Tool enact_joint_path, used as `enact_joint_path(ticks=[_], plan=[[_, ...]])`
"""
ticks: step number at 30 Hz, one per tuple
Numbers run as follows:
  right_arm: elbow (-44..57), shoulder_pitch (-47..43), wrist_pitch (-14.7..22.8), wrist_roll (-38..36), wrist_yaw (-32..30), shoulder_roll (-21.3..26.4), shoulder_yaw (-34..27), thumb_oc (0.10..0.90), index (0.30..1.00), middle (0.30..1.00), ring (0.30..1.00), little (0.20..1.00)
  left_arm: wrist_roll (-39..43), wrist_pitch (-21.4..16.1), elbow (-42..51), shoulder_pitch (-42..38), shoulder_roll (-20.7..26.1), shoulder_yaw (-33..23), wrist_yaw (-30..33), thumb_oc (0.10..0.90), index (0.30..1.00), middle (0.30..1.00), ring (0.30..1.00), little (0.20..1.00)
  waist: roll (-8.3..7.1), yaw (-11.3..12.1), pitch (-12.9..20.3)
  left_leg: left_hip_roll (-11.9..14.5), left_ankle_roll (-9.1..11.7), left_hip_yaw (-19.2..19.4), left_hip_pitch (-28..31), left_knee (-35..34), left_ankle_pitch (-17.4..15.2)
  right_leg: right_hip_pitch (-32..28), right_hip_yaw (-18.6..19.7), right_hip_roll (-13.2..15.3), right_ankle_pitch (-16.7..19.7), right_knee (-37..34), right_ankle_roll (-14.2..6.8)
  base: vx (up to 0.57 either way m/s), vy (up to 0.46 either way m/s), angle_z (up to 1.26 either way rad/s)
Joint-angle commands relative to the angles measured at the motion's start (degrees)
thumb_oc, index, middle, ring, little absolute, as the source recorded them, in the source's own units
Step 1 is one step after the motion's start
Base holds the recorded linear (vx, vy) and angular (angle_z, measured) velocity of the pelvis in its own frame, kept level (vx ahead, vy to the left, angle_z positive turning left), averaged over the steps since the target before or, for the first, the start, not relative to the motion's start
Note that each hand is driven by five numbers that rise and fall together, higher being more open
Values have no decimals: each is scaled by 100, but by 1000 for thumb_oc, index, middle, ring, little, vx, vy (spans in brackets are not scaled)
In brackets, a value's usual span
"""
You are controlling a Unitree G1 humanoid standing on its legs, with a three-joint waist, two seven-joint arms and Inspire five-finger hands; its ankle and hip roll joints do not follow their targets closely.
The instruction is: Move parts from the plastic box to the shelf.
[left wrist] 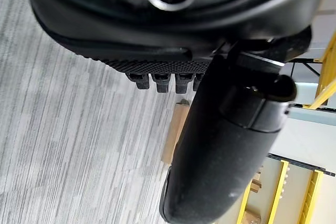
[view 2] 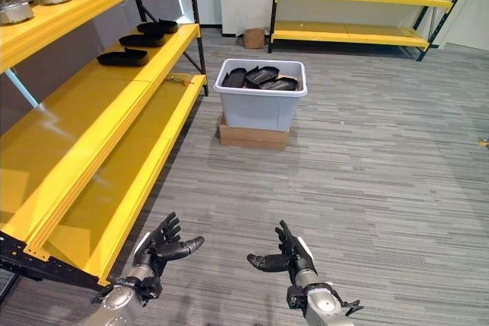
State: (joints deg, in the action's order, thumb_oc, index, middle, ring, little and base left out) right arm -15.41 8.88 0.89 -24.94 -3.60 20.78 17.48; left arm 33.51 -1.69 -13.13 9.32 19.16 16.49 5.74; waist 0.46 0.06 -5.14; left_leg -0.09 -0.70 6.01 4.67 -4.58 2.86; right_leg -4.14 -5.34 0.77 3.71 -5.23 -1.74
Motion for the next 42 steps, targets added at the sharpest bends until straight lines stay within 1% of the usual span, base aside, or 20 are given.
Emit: enact_joint_path(ticks=[1, 28, 42], plan=[[508, -385, 567, -196, 35, 40, -63, 900, 1000, 1000, 1000, 1000, 61, -495, 251, -458, -5, -137, -112, 900, 1000, 1000, 1000, 1000, -156, -52, 244, 61, 188, 40, -88, -42, -125, 68, -59, 230, -34, 23, -378, 0, 0, 0], [483, -400, 535, -271, 13, 9, -22, 900, 1000, 1000, 1000, 1000, -80, -431, 149, -458, -14, -99, -108, 900, 1000, 1000, 1000, 1000, -156, -70, 258, 88, 178, 69, 2, -42, -185, -14, -51, 202, -81, 23, -359, 0, -1, 0], [545, -414, 510, -310, 61, 20, -39, 900, 1000, 1000, 1000, 1000, -97, -413, 256, -416, 19, -134, -137, 900, 1000, 1000, 1000, 1000, -152, -70, 223, 62, 142, 88, 60, -42, -258, -45, -42, 218, -98, 23, -360, 0, 0, 0]])
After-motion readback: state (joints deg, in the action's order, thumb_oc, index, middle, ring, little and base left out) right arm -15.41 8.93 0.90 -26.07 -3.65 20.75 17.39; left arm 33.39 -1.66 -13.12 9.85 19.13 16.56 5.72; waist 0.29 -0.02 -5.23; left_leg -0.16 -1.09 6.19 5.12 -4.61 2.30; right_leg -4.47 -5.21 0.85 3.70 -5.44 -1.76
